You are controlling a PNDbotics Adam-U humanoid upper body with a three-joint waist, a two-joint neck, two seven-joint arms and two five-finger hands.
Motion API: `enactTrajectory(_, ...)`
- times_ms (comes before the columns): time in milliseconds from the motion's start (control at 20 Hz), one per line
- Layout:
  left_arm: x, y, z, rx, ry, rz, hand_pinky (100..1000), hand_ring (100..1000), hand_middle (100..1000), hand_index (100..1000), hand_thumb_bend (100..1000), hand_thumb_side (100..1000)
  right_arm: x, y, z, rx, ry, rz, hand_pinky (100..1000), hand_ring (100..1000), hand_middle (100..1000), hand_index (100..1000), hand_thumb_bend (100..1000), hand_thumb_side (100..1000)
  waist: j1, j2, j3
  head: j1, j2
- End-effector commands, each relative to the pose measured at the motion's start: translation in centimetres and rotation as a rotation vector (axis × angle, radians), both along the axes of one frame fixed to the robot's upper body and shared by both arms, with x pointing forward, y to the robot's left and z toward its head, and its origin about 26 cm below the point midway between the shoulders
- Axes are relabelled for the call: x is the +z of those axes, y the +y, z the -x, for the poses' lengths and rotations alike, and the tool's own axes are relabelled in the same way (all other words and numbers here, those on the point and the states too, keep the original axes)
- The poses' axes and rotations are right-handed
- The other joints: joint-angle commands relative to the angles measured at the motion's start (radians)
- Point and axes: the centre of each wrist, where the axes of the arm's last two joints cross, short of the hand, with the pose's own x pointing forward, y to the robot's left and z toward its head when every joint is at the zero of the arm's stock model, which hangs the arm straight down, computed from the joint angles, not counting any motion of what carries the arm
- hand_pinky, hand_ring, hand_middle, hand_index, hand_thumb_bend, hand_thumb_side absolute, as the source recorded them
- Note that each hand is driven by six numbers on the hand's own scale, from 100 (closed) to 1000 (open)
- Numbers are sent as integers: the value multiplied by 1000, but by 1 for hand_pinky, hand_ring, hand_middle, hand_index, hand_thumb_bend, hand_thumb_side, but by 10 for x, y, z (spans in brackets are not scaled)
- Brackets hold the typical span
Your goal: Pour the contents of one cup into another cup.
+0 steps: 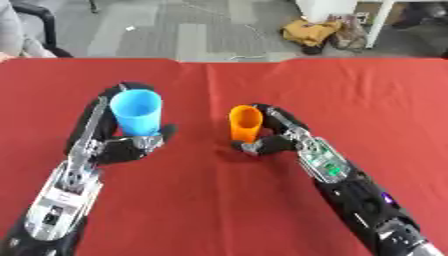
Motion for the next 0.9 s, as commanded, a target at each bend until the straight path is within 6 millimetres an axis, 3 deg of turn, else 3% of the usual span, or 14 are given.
enactTrajectory(50, 11, -4, 1, -20, -31, 8, 347, 433, 479, 689, 576, 100, 12, 4, -5, 12, -36, 4, 834, 704, 660, 802, 530, 100, 2, -19, 2, -4, -14)
enactTrajectory(400, 11, -6, 1, -24, -28, 8, 347, 433, 479, 689, 574, 100, 6, 13, -6, 21, -19, 10, 797, 655, 616, 774, 513, 100, -2, -17, 8, -8, -14)
enactTrajectory(500, 11, -7, 2, -25, -29, 9, 348, 433, 479, 689, 574, 100, 4, 15, -6, 19, -16, 8, 753, 606, 579, 743, 489, 100, -2, -16, 10, -8, -15)
enactTrajectory(600, 11, -7, 2, -26, -30, 10, 347, 433, 479, 689, 573, 100, 2, 18, -6, 14, -10, 3, 684, 521, 515, 691, 433, 100, -2, -15, 12, -9, -16)
enactTrajectory(700, 11, -7, 2, -27, -29, 11, 347, 433, 479, 689, 573, 100, 0, 21, -6, 9, -6, 1, 672, 505, 505, 683, 410, 100, -3, -15, 13, -10, -17)
enactTrajectory(750, 11, -7, 2, -27, -29, 11, 347, 433, 479, 689, 572, 100, -1, 21, -6, 8, -5, 1, 648, 472, 485, 664, 341, 100, -3, -15, 14, -11, -17)
enactTrajectory(900, 11, -7, 2, -28, -29, 12, 348, 433, 479, 689, 571, 100, -2, 22, -5, 3, -3, 4, 632, 434, 465, 646, 261, 100, -4, -15, 13, -11, -18)
